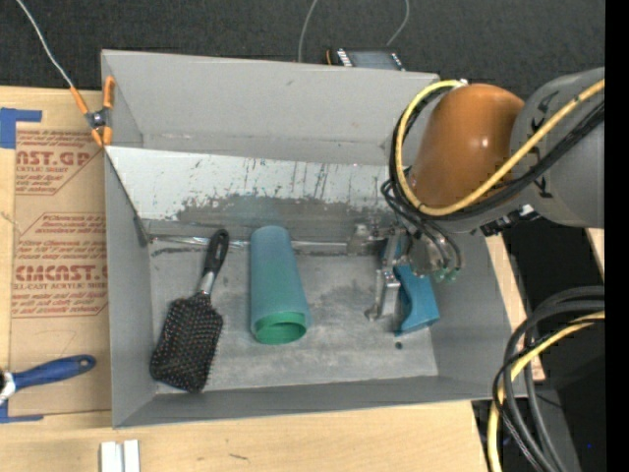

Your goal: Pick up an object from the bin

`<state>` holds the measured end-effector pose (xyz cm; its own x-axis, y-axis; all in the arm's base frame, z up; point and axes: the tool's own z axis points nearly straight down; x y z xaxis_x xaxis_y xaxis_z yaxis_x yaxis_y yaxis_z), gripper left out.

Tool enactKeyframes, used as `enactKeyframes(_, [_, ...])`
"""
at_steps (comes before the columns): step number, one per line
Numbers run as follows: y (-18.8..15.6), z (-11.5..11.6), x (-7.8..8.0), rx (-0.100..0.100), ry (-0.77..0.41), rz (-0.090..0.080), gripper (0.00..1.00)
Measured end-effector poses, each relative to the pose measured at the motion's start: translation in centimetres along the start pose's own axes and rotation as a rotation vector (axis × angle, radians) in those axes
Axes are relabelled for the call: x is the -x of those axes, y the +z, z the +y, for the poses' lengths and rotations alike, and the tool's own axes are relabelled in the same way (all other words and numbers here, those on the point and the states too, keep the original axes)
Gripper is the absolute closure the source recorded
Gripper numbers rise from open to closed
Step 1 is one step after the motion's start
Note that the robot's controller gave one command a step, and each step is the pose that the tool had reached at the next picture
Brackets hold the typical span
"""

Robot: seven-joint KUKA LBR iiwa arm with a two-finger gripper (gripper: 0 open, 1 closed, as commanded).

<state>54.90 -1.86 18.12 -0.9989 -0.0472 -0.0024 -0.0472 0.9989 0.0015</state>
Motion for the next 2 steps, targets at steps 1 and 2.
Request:
enactKeyframes(1, [-3.2, -6.9, -3.0, -0.003, 0.061, -0.005, 0.00])
enactKeyframes(2, [-2.1, -4.7, -1.0, -0.002, 0.257, -0.008, 0.00])
